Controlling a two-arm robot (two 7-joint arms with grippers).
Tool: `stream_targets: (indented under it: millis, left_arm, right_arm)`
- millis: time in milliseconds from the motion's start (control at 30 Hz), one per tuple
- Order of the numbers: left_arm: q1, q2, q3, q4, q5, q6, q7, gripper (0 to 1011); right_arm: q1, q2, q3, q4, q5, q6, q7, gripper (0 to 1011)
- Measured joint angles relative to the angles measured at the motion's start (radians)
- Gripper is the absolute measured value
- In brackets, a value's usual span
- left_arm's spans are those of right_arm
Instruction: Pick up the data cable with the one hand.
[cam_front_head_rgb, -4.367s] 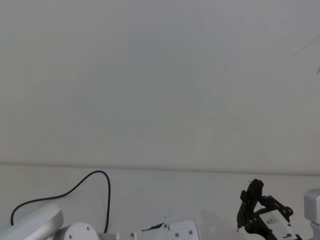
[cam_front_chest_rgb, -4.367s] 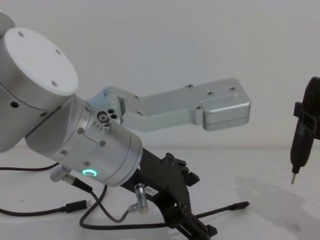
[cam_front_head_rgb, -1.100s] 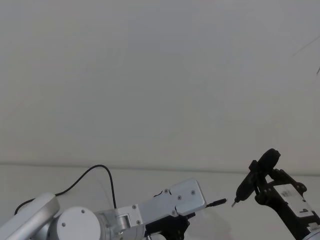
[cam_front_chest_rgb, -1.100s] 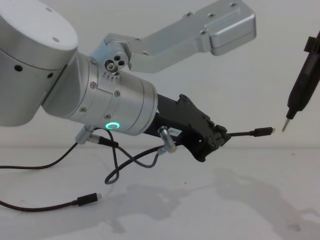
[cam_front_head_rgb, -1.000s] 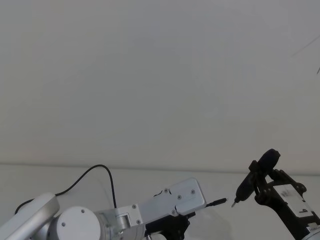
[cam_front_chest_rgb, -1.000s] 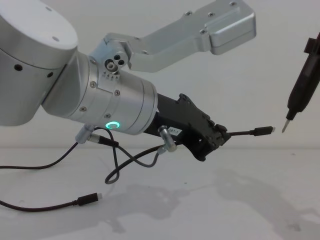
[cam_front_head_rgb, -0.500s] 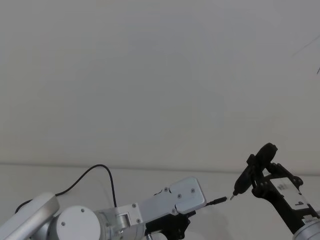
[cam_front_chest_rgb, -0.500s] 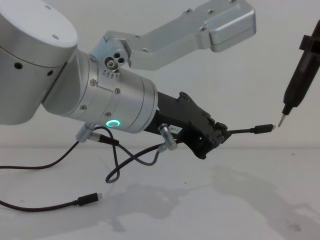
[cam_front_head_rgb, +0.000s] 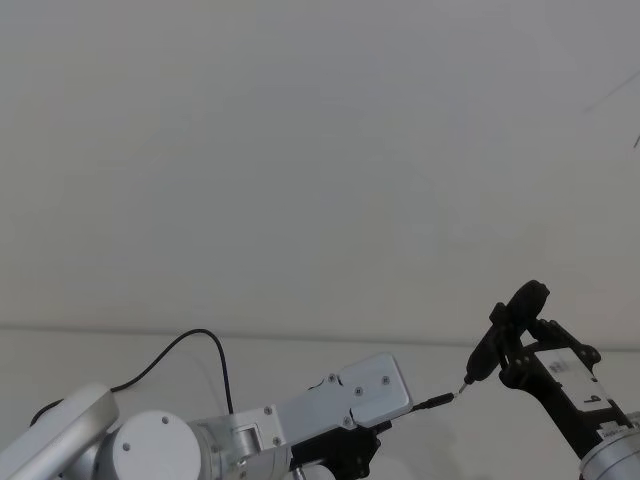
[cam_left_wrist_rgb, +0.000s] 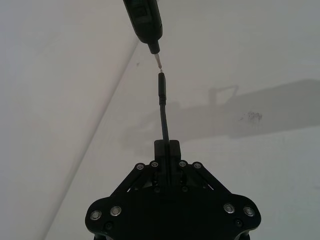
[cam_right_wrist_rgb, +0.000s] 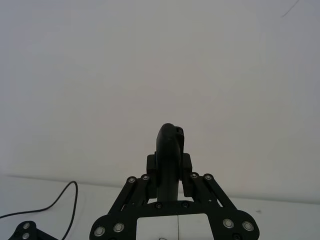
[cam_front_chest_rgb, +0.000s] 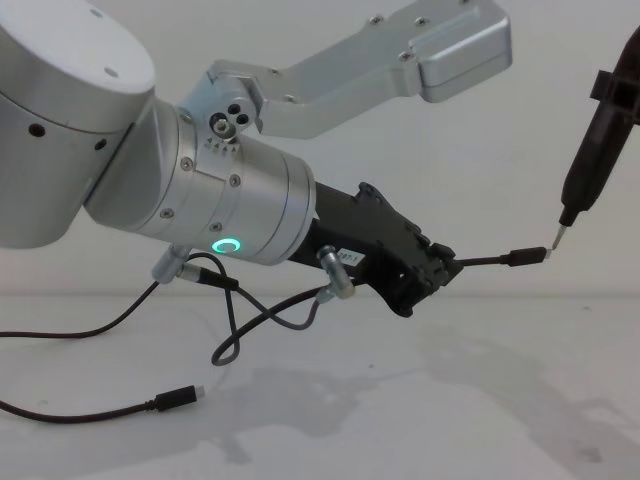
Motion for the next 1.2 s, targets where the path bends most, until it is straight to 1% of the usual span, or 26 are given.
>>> stream_targets:
  millis: [1200]
  left_arm:
    - [0.0,0.0,0.0,0.0,0.0,0.0,0.0,49]
  right_arm:
    - [0.009,-0.02,0.0,0.011,-0.03,0.012,0.017,268]
